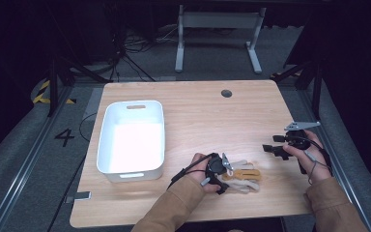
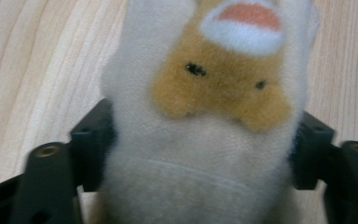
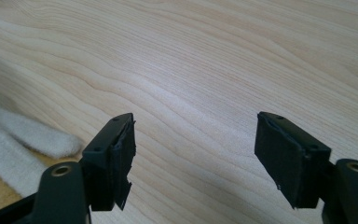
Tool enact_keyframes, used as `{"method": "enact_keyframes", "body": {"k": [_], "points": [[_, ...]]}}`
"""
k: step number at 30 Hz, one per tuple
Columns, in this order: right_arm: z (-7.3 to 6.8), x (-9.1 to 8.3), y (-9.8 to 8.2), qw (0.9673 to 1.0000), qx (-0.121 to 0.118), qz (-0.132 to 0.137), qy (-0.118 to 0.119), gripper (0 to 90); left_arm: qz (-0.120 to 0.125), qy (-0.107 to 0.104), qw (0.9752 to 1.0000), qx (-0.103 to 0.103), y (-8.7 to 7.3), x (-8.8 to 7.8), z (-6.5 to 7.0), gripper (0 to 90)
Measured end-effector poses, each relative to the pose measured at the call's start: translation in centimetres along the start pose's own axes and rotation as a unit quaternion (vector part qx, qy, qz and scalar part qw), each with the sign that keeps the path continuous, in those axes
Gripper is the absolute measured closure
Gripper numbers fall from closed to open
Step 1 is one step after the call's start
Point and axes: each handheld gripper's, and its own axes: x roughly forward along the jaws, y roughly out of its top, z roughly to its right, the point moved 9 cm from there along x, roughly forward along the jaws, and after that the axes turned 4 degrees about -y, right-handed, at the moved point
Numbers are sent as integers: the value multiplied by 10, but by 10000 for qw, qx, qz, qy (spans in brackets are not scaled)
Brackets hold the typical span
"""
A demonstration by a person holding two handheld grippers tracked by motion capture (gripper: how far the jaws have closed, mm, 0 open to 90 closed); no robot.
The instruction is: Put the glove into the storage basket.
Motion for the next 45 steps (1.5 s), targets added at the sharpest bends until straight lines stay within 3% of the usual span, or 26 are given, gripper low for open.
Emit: {"method": "enact_keyframes", "body": {"k": [6,9,13,25,37,45], "points": [[-1,0,0,10000,28,16,12,300,-21,98,9999,-109,1,-3,1,532],[-2,-1,2,10000,19,53,40,301,-53,40,9999,-154,1,-4,2,637],[-3,-1,2,10000,28,58,63,304,-8,-104,9996,-253,0,-5,3,701],[-2,-1,3,9999,59,87,40,309,30,-157,9992,-369,0,-6,3,725],[4,-3,5,9998,120,138,42,316,190,-454,9964,-686,3,-10,7,721],[4,-4,8,9998,132,166,55,318,36,-441,9957,-809,7,-26,7,722]]}}
